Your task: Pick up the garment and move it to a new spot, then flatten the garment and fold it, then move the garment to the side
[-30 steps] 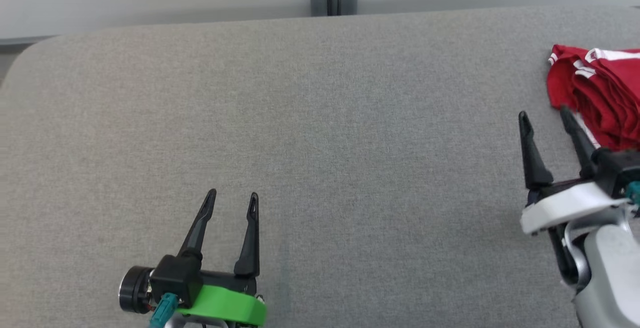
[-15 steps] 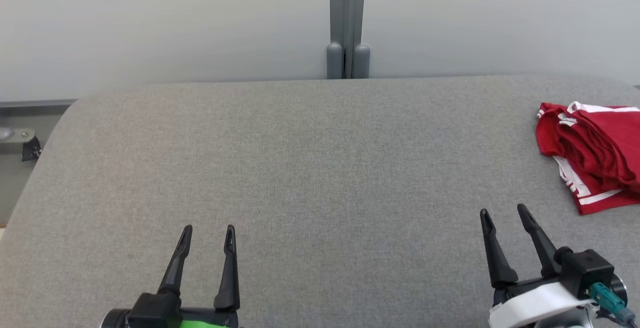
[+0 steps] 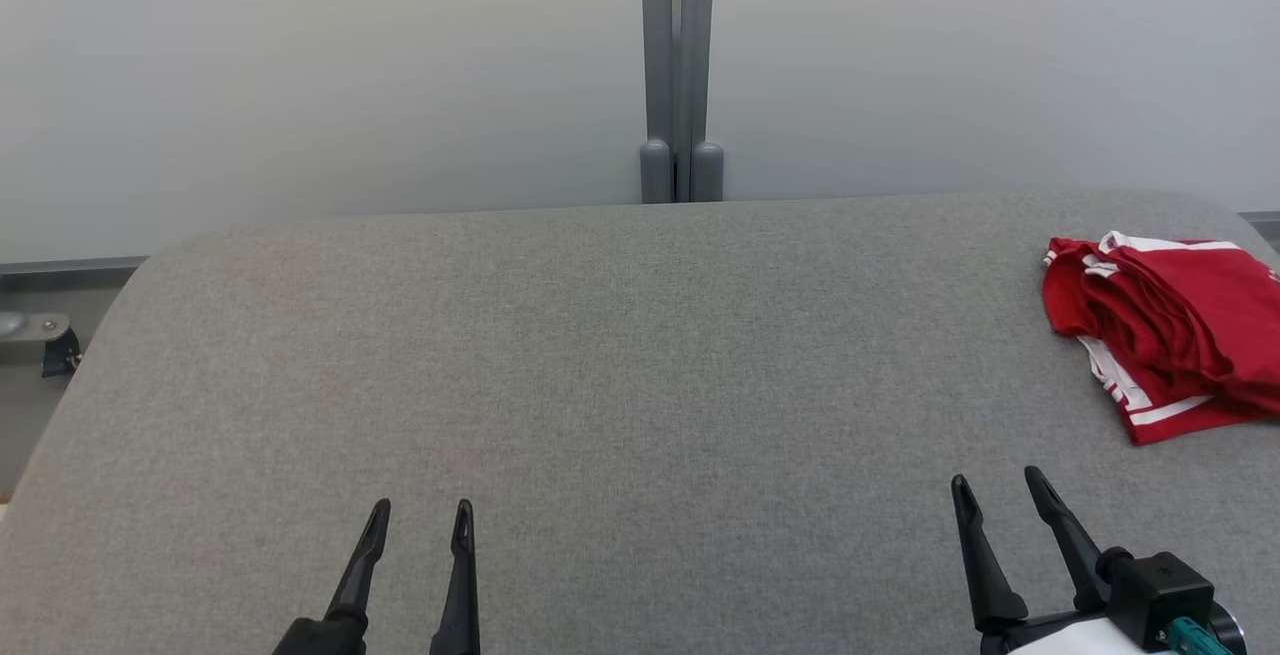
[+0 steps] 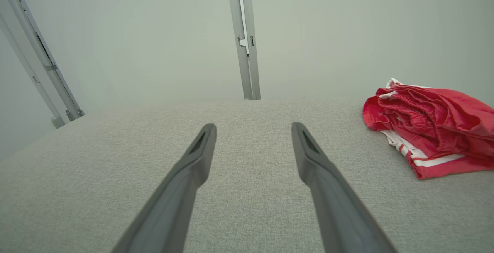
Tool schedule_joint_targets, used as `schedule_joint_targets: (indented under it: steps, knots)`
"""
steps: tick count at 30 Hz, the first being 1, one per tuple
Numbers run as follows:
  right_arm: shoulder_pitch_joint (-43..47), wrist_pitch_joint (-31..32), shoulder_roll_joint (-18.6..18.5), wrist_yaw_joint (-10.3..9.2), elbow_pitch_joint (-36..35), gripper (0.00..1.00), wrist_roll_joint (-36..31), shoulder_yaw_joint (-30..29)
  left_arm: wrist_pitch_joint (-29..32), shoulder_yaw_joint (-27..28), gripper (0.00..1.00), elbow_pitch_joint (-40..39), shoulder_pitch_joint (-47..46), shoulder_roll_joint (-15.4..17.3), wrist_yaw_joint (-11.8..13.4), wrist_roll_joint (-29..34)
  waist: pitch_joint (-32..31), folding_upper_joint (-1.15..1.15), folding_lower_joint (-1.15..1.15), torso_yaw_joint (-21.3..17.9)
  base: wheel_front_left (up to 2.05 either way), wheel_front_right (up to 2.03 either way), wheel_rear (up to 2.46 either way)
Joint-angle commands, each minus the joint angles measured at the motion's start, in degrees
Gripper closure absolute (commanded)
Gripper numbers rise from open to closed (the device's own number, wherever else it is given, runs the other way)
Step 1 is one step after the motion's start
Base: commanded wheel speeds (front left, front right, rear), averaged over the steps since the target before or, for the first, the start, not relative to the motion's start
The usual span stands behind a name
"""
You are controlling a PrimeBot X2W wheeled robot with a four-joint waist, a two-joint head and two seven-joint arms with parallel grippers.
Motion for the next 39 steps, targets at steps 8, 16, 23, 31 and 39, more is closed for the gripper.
schedule_joint_targets:
  steps: [8,16,23,31,39]
  knots:
    - [0.6,-0.2,0.3,-0.07,-0.2,0.0,0.0,-0.7,0.0,-0.3,0.0,0.6,0.5,0.1,0.1,-0.8,-0.1,0.0,0.0,0.3,0.0,0.0,0.0]
    - [0.1,-0.2,0.4,-0.07,0.2,0.0,0.4,-0.6,0.0,-0.2,0.0,0.8,0.4,0.1,0.1,-0.9,0.0,0.0,0.0,0.2,0.0,0.0,0.0]
    - [0.0,-0.2,0.2,-0.07,0.5,0.0,0.9,-0.8,0.0,-0.5,0.0,1.0,0.3,0.1,-0.2,-0.9,-0.2,0.0,0.0,0.0,0.0,0.0,0.0]
    - [0.4,0.1,0.5,0.0,1.2,1.0,0.9,-1.0,0.0,-0.4,1.0,1.9,0.2,0.0,-0.2,-0.6,-0.5,0.0,0.0,0.0,0.0,0.0,0.0]
    - [-1.2,2.1,0.6,0.0,2.1,1.0,9.6,-1.7,1.6,0.8,1.0,2.5,-1.3,0.5,-0.6,-9.7,0.0,0.0,0.0,-0.1,0.0,0.0,0.0]
